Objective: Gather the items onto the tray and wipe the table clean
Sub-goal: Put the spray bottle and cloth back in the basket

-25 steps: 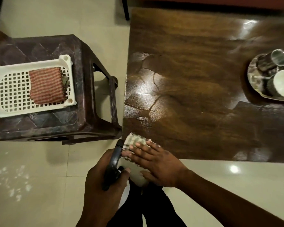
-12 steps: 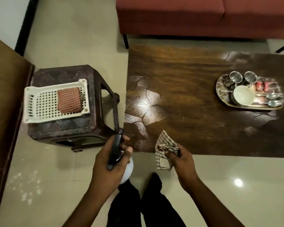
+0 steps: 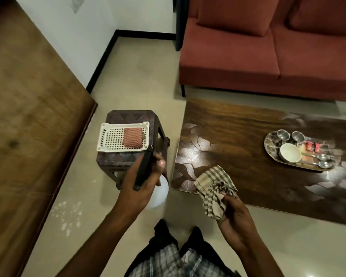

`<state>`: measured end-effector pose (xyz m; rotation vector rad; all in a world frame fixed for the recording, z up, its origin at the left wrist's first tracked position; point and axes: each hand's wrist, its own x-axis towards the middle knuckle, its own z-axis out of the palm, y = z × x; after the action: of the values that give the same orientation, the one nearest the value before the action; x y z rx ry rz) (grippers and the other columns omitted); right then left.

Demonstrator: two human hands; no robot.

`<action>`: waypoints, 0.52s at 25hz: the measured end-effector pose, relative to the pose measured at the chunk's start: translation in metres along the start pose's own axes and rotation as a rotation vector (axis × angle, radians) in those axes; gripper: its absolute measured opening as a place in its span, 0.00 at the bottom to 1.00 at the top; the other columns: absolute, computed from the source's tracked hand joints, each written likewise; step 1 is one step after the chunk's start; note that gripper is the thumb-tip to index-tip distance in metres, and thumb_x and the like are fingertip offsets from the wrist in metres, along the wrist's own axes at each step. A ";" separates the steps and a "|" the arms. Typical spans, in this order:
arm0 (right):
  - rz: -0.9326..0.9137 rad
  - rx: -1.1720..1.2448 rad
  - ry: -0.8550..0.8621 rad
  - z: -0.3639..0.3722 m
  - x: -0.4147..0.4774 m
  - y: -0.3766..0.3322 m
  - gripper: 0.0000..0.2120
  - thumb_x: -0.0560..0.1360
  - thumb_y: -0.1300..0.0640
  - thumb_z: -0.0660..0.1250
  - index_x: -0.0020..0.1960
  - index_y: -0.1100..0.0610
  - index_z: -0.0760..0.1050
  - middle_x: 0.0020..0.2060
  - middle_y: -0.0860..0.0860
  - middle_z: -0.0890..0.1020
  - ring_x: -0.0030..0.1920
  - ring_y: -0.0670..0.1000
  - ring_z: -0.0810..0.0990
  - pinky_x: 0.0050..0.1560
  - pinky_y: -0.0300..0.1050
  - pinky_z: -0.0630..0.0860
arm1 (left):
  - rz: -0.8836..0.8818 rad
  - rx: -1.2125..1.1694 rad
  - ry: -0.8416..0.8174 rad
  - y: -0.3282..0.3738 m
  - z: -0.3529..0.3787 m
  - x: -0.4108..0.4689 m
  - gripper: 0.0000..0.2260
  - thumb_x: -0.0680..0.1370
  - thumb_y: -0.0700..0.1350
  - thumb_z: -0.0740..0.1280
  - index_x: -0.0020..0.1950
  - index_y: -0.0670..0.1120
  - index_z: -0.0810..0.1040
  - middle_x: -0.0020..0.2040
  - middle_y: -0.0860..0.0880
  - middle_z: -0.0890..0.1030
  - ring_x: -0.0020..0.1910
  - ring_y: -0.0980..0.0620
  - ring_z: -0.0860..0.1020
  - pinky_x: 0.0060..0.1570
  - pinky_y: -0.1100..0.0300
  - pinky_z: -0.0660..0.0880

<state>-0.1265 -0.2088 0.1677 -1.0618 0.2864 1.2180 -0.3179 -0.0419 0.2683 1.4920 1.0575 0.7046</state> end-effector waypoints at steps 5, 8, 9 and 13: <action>0.030 -0.046 -0.111 0.030 -0.021 0.000 0.29 0.72 0.59 0.75 0.73 0.60 0.78 0.66 0.61 0.84 0.61 0.58 0.87 0.50 0.48 0.87 | 0.003 -0.081 0.160 0.017 -0.037 -0.034 0.06 0.83 0.43 0.70 0.57 0.44 0.84 0.44 0.50 0.84 0.42 0.55 0.83 0.45 0.69 0.77; 0.004 -0.215 -0.137 0.057 -0.020 0.008 0.19 0.80 0.61 0.68 0.70 0.60 0.79 0.63 0.62 0.85 0.58 0.58 0.87 0.49 0.48 0.87 | -0.022 -0.107 0.226 0.013 -0.062 -0.041 0.09 0.81 0.49 0.71 0.59 0.47 0.85 0.48 0.48 0.86 0.45 0.51 0.85 0.46 0.65 0.79; -0.013 -0.276 -0.150 0.068 -0.019 0.012 0.18 0.79 0.60 0.69 0.69 0.60 0.80 0.61 0.62 0.86 0.55 0.57 0.88 0.47 0.47 0.87 | -0.032 -0.105 0.234 0.012 -0.072 -0.040 0.10 0.80 0.51 0.71 0.58 0.48 0.85 0.48 0.50 0.86 0.45 0.51 0.85 0.47 0.64 0.79; -0.048 -0.387 -0.138 0.122 -0.007 0.034 0.20 0.75 0.59 0.73 0.66 0.62 0.80 0.55 0.62 0.88 0.48 0.57 0.88 0.44 0.49 0.85 | -0.019 -0.081 0.206 0.002 -0.115 -0.023 0.10 0.81 0.52 0.71 0.60 0.52 0.84 0.53 0.54 0.87 0.57 0.53 0.84 0.60 0.56 0.79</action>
<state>-0.1998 -0.1185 0.2184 -1.2998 -0.0867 1.3277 -0.4275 -0.0125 0.2965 1.3595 1.1826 0.8911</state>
